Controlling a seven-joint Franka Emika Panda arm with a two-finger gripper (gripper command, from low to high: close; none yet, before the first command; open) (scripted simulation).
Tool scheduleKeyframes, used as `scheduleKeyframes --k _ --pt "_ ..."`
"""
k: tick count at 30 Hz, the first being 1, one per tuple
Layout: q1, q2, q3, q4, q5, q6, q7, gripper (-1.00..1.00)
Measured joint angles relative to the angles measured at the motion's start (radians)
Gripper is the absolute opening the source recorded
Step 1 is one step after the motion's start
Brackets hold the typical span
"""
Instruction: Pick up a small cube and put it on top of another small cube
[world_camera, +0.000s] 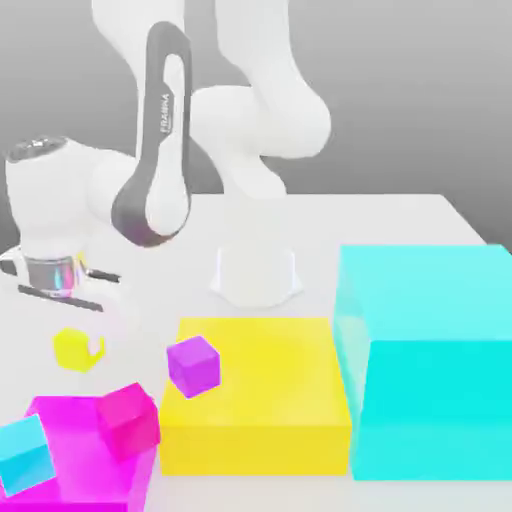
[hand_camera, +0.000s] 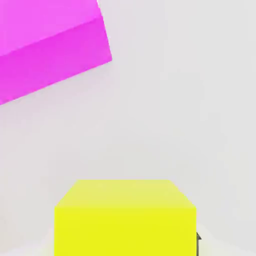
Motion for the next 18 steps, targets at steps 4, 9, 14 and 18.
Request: scheduleKeyframes --k 4,9,14,18 --pt "0.026 0.021 0.026 0.141 -0.008 -0.122 -0.015 -1.0" --pt "0.059 0.049 0.063 0.322 -0.014 -0.275 -0.037 -1.0" --pt "0.096 0.08 0.101 0.492 -0.02 -0.409 -0.058 -1.0" --pt "0.095 0.182 0.116 0.49 0.008 -0.306 -0.081 1.0"
